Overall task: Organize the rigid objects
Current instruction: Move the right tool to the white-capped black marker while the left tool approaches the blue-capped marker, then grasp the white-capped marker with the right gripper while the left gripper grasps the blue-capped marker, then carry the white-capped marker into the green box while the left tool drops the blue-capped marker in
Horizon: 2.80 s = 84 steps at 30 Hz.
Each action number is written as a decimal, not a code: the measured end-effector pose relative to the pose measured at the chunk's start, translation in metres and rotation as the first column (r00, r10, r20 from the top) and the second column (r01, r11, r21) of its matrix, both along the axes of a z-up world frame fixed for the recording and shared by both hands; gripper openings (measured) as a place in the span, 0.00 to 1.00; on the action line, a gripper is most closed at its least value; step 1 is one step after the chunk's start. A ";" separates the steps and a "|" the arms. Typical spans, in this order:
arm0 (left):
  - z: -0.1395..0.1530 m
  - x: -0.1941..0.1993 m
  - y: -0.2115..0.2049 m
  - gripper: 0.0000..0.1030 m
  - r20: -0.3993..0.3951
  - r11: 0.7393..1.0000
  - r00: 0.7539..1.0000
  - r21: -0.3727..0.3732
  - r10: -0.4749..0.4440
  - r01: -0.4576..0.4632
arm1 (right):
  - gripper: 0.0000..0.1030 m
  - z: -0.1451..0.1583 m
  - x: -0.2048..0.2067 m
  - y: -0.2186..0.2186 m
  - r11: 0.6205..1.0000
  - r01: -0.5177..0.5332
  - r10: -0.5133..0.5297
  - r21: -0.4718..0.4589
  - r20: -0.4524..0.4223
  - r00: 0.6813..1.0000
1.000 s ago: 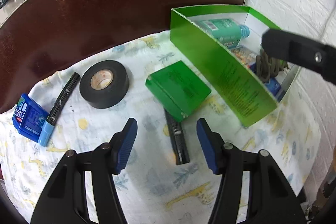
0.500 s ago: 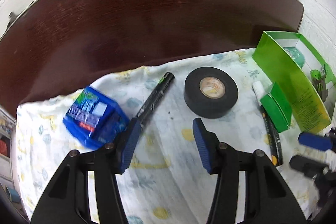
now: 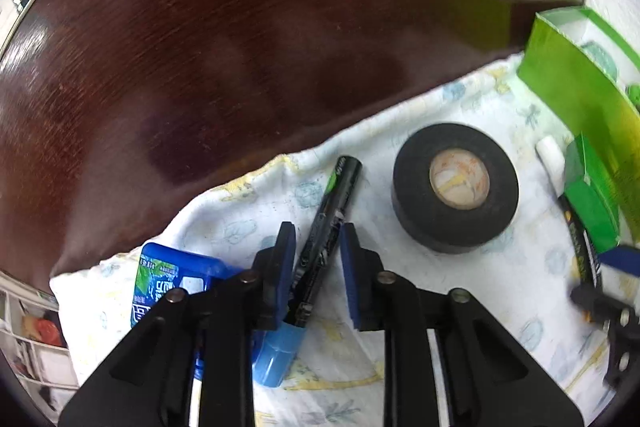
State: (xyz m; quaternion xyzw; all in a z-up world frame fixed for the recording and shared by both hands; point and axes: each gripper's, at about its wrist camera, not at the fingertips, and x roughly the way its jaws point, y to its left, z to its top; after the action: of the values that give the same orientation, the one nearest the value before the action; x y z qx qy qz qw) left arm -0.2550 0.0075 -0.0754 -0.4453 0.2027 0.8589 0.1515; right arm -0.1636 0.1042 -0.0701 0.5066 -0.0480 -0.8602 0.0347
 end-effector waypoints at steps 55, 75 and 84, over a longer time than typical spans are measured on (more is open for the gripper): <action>-0.004 0.107 0.042 0.15 0.121 0.994 0.987 0.014 0.105 -0.108 | 0.16 0.075 0.037 0.112 0.981 -0.088 0.031 -0.174 -0.304 0.952; 0.111 0.091 0.206 0.14 -0.033 0.966 0.982 0.179 -0.184 0.187 | 0.17 0.088 0.031 0.212 0.948 0.201 -0.273 -0.248 -0.300 0.914; 0.087 0.069 0.246 0.16 0.016 0.974 0.984 0.149 -0.177 0.173 | 0.17 0.073 0.014 0.240 0.922 0.286 -0.352 -0.260 -0.258 0.900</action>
State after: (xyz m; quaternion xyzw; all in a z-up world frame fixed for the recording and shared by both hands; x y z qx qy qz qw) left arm -0.1863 0.2532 0.0117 -0.4260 0.1748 0.8481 0.2619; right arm -0.1499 0.3438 0.0032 0.3485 -0.2177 -0.9105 -0.0458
